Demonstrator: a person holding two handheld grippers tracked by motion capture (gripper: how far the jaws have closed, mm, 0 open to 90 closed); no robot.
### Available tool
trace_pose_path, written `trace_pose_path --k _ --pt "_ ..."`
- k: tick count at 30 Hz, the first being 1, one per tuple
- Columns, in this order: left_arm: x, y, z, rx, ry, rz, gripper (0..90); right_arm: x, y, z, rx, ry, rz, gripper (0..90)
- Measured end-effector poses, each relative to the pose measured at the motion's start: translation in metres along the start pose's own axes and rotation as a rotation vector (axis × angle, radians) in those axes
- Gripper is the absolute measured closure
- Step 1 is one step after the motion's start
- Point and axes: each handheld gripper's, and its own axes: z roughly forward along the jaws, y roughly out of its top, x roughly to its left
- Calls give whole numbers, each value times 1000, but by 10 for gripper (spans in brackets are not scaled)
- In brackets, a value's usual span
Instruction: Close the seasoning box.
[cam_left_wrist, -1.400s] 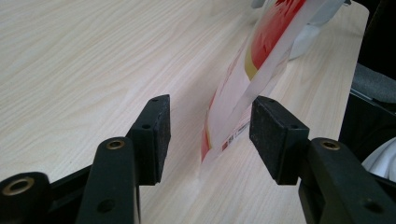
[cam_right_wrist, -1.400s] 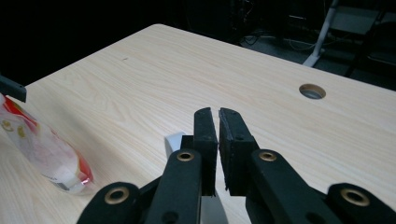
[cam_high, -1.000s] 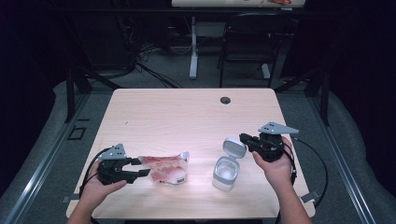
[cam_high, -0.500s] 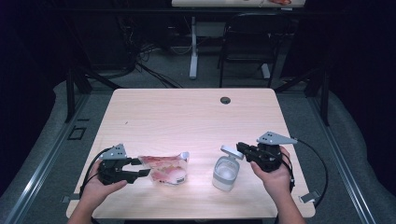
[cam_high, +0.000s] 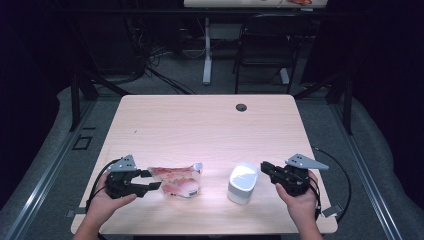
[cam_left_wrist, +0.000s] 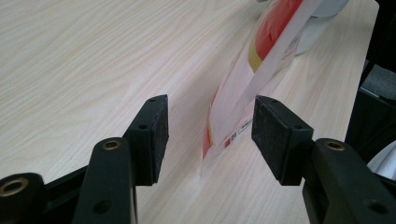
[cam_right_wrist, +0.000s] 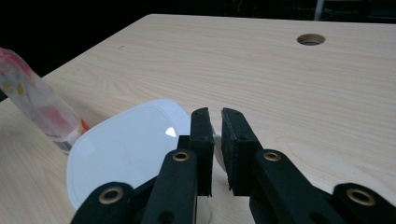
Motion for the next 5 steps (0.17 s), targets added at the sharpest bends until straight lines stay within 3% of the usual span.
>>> trace_pose_path --k 5 --pt "-1 0 0 0 -4 3 454 -15 -11 -2 -7 -64 35 729"
